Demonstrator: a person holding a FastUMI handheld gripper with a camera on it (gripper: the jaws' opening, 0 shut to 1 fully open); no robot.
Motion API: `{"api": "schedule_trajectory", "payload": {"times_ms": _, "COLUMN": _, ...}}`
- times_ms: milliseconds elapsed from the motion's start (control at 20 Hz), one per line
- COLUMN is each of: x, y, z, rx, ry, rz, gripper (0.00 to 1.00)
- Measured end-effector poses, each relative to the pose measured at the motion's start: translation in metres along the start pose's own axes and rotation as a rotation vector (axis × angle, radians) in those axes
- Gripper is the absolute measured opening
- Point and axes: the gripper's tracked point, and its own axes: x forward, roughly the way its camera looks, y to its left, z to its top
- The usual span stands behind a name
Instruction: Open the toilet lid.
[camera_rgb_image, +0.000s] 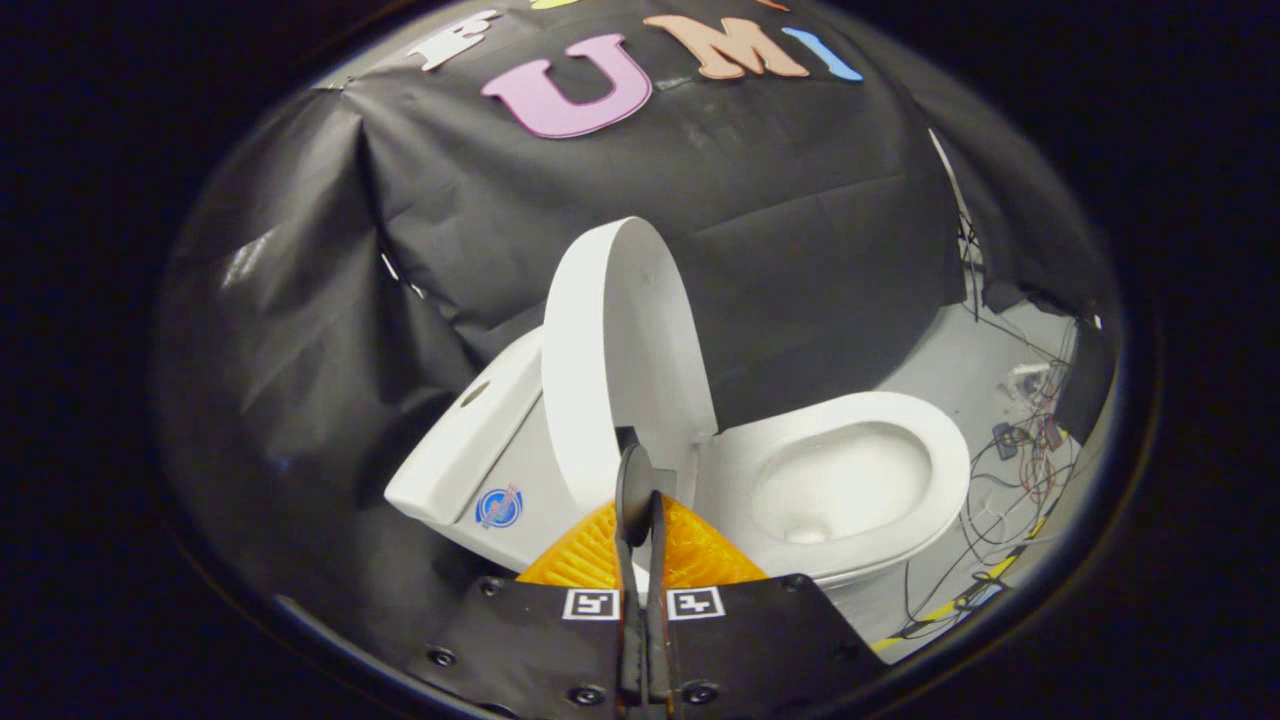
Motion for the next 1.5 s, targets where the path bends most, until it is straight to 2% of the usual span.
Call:
{"api": "schedule_trajectory", "payload": {"times_ms": 500, "x": 0.015, "y": 0.042, "z": -0.004, "rx": -0.086, "ry": 0.021, "rz": 0.040, "gripper": 0.03}}
{"api": "schedule_trajectory", "payload": {"times_ms": 1050, "x": 0.025, "y": 0.078, "z": -0.011, "rx": -0.229, "ry": 0.063, "rz": 0.037, "gripper": 0.03}}
{"api": "schedule_trajectory", "payload": {"times_ms": 1200, "x": 0.028, "y": 0.085, "z": -0.013, "rx": -0.289, "ry": 0.059, "rz": 0.011, "gripper": 0.03}}
{"api": "schedule_trajectory", "payload": {"times_ms": 1500, "x": 0.023, "y": 0.091, "z": -0.015, "rx": -0.319, "ry": 0.000, "rz": -0.057, "gripper": 0.03}}
